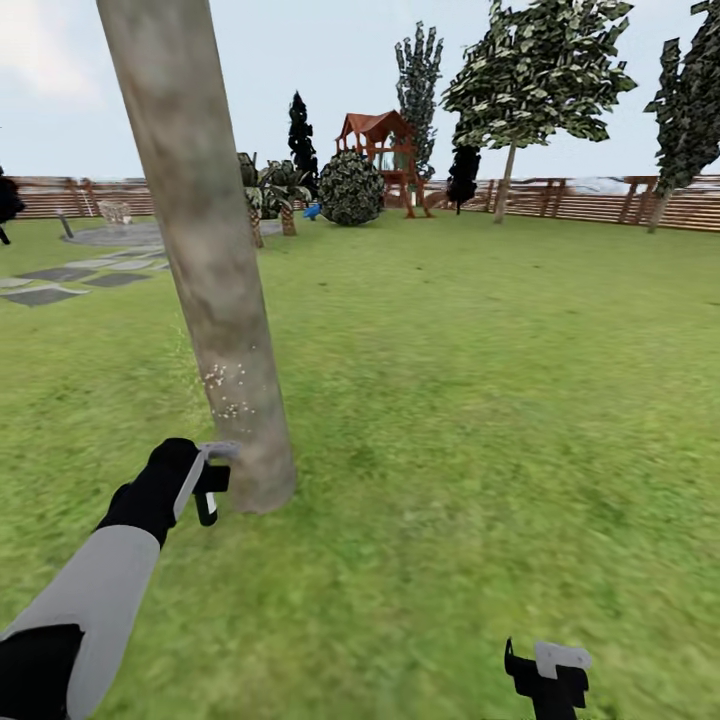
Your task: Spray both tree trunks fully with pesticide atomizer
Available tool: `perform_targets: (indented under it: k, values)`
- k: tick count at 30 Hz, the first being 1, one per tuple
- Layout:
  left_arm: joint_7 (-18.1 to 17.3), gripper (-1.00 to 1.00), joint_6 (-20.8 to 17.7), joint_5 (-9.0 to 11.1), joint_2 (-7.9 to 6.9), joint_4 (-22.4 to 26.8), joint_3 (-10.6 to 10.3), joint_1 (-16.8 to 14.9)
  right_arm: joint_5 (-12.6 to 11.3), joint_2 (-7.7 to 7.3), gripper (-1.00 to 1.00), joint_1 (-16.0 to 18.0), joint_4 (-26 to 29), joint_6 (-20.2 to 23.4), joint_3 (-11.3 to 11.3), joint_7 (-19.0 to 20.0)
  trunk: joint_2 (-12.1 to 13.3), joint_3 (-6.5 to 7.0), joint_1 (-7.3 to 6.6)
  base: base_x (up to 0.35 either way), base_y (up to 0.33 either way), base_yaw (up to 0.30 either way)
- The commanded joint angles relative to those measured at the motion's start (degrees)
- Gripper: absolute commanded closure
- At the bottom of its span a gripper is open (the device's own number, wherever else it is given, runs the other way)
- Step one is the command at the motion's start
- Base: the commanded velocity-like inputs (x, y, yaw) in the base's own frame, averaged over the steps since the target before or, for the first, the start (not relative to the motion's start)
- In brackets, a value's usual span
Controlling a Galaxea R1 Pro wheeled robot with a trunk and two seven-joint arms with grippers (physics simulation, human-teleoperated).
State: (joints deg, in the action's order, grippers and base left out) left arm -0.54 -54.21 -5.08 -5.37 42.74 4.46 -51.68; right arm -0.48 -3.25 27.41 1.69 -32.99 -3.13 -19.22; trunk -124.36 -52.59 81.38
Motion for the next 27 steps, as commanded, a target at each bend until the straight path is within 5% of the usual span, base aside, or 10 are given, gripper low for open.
perform_targets:
  k: [1,8,27]
  values:
    - [-0.3,1.00,-0.2,-0.6,0.06,0.1,0.1,0.0,0.0,-0.01,-1.00,0.0,0.0,-0.1,-0.3,-0.3,0.0,-0.05,-0.03,-0.171,-0.230,0.272]
    - [-0.2,1.00,-0.2,-0.8,0.09,0.0,0.1,0.0,0.0,0.00,-1.00,0.0,0.0,-0.1,-0.3,-0.3,0.0,-0.05,-0.03,-0.035,-0.265,0.251]
    - [-0.2,1.00,-0.1,-0.7,0.01,0.2,0.2,0.0,0.0,0.08,-1.00,0.0,0.0,-0.1,-0.4,-0.3,0.0,-0.05,-0.03,0.078,-0.274,0.070]
